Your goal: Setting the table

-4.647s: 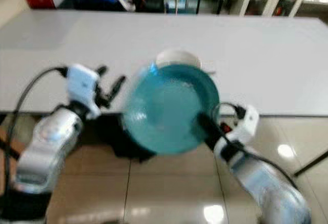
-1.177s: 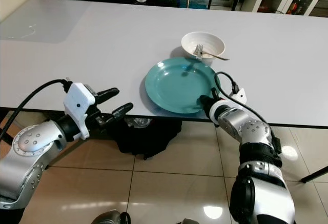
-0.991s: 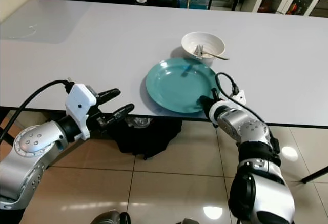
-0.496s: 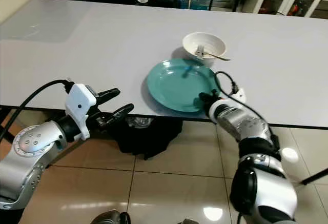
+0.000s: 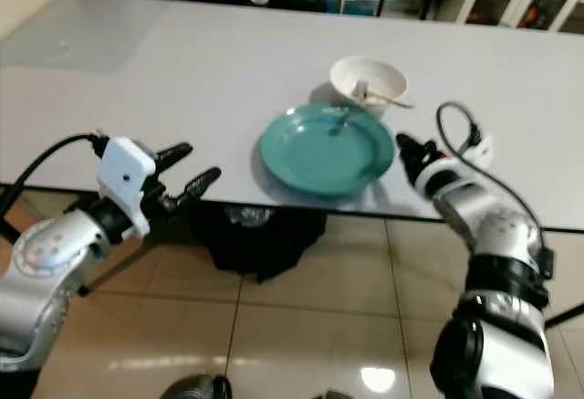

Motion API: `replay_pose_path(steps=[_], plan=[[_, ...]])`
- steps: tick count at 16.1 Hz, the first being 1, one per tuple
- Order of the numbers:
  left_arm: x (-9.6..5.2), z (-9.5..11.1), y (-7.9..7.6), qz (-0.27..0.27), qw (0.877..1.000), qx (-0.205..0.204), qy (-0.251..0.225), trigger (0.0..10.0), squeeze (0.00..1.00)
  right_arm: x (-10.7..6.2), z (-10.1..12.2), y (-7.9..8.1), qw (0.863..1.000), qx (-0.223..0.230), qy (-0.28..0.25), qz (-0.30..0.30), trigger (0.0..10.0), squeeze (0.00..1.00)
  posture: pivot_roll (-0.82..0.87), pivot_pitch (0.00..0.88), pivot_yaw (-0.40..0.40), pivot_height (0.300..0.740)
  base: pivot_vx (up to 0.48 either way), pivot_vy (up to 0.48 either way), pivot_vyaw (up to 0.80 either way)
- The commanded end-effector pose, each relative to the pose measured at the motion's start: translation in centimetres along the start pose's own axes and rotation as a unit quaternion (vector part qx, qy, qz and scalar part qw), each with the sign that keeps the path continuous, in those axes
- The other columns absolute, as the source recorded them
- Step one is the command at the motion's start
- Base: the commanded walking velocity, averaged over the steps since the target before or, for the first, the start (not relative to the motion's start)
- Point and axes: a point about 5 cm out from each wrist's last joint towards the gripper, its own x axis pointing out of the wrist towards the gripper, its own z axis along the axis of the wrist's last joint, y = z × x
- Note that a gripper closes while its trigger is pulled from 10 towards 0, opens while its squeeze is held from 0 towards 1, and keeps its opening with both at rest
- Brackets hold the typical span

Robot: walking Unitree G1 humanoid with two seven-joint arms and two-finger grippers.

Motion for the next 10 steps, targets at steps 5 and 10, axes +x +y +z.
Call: replay_pose_path(steps=[5, 10], plan=[[0.9, -0.1, -0.3, 0.089, 0.996, -0.007, 0.002, 10.0, 0.0, -3.1, -2.2, 0.7, 0.974, -0.224, -0.005, -0.01, 10.0, 0.0, 0.04, 0.087, -0.042, 0.74, 0.0, 0.0, 0.0], [1.3, 0.5, -0.5, 0.121, 0.992, -0.014, -0.008, 10.0, 0.0, -6.0, -3.2, 3.2, 0.928, -0.354, -0.113, 0.03, 10.0, 0.0, 0.03, 0.094, -0.039, 0.74, 0.0, 0.0, 0.0]])
